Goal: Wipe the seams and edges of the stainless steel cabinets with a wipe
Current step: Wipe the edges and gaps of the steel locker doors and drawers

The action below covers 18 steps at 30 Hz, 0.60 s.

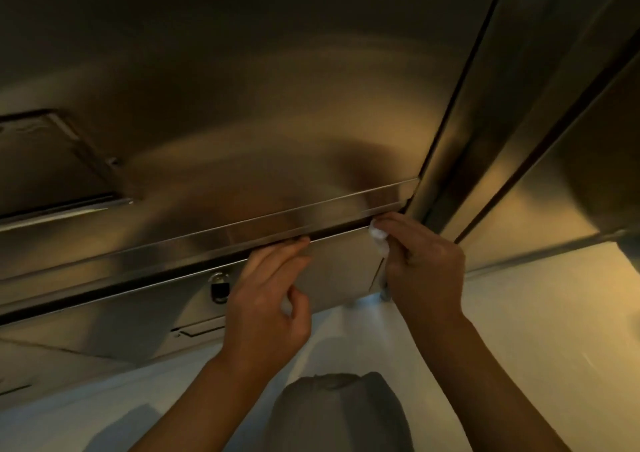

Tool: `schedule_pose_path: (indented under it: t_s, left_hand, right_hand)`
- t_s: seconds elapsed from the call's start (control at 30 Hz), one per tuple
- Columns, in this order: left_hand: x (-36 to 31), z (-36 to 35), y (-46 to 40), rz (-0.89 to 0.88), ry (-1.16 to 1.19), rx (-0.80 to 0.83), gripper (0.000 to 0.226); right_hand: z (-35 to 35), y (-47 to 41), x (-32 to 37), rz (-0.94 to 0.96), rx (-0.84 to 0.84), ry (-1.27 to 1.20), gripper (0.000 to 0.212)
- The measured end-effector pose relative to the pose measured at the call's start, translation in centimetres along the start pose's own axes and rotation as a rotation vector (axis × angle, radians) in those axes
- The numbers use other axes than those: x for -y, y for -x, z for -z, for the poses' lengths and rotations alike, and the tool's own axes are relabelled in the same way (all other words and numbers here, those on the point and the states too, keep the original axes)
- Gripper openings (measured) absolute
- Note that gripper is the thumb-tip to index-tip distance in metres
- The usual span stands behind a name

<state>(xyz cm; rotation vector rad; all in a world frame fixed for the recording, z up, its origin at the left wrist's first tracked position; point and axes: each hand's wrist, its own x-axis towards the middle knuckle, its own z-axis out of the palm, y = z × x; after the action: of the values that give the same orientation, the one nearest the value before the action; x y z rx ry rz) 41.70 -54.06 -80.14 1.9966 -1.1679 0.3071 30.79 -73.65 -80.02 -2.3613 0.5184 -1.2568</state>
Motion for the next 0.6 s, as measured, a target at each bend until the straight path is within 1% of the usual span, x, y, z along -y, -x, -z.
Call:
schedule_pose_path:
  t_s: [0.13,0.2,0.27,0.3,0.4,0.47,0.53,0.6]
  left_hand:
    - [0.5,1.0,0.1,0.017,0.04,0.111,0.052]
    - [1.1,1.9,0.2,-0.011,0.035,0.174,0.054]
    - [2.0,2.8,0.4,-0.041,0.006,0.22,0.054]
    - [2.4,3.3,0.7,-0.035,-0.003,0.232,0.055]
    - [3.9,5.6,1.8,0.01,0.002,0.229,0.055]
    - [5.3,7.5,2.7,0.006,-0.009,0.242,0.054]
    - [6.9,9.2,3.5,-0.025,-0.038,0.262,0.055]
    - [8.1,11.3,4.2,-0.001,-0.042,0.254,0.053]
  right_hand:
    - [-0.7,0.1,2.0,0.027,0.002,0.032,0.021]
    - [-1.8,0.7,3.9,0.054,0.004,0.038,0.027]
    - [-3.1,1.2,5.6,0.043,0.003,0.011,0.039]
    - [-3.7,1.5,6.3,0.026,-0.002,0.006,0.041]
    - [-4.9,1.8,8.7,-0.028,-0.022,0.022,0.029]
    - [-6.0,2.2,10.6,-0.033,-0.018,0.036,0.021]
    - [-7.0,2.6,12.6,-0.031,0.019,0.025,0.011]
    - [-8.1,2.9,14.6,-0.045,0.057,0.026,0.009]
